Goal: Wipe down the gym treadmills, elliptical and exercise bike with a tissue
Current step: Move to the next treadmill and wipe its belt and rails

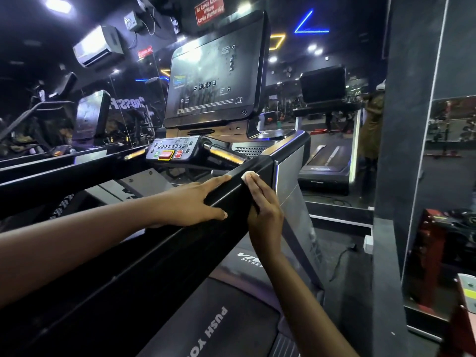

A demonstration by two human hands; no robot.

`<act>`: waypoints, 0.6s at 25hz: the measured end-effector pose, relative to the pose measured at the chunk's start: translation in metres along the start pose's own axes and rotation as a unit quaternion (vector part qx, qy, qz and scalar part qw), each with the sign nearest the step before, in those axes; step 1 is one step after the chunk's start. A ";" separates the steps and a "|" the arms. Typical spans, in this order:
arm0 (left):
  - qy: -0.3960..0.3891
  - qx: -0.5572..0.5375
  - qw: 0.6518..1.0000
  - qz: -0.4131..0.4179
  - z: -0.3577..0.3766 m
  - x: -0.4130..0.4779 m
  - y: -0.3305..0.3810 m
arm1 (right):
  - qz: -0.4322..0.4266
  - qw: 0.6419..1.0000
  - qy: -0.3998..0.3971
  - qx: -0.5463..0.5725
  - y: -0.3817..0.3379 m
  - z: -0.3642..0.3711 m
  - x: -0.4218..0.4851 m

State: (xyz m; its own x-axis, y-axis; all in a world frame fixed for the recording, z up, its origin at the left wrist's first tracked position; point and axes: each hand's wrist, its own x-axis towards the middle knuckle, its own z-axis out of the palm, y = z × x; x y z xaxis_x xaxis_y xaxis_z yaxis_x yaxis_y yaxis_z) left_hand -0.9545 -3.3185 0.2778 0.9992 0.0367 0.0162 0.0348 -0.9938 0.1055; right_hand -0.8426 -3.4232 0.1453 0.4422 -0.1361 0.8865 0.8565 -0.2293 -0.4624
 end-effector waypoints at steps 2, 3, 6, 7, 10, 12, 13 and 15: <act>0.004 -0.004 1.000 0.000 0.000 0.000 -0.001 | -0.005 1.000 -0.006 -0.010 0.010 0.003 0.018; 0.001 -0.006 1.000 -0.001 0.001 0.000 -0.002 | 0.000 1.000 -0.016 -0.024 0.020 0.003 0.028; 0.004 0.000 1.000 -0.005 0.002 -0.001 -0.002 | -0.001 0.993 -0.080 -0.090 0.050 -0.004 0.064; 0.004 -0.002 1.000 -0.006 0.002 -0.001 -0.002 | -0.004 0.989 -0.097 -0.109 0.055 -0.005 0.074; 0.001 -0.007 1.000 -0.011 0.002 -0.002 -0.001 | -0.029 0.986 -0.099 -0.133 0.057 -0.007 0.085; 0.002 -0.003 1.000 -0.010 0.001 -0.002 -0.001 | -0.039 0.991 -0.069 -0.106 0.052 -0.011 0.068; 0.002 -0.003 1.000 -0.009 0.001 -0.002 -0.001 | -0.028 0.995 -0.052 -0.077 0.050 -0.012 0.052; 0.003 0.001 1.000 -0.008 0.002 -0.001 0.000 | 0.020 0.999 -0.018 -0.020 0.044 -0.012 0.015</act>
State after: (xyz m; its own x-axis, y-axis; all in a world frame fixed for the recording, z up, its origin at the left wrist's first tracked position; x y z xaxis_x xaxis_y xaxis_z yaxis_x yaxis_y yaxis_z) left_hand -0.9555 -3.3185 0.2762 0.9984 0.0524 0.0199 0.0501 -0.9933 0.1046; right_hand -0.8018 -3.4464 0.1377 0.4849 -0.1115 0.8674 0.8274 -0.2629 -0.4963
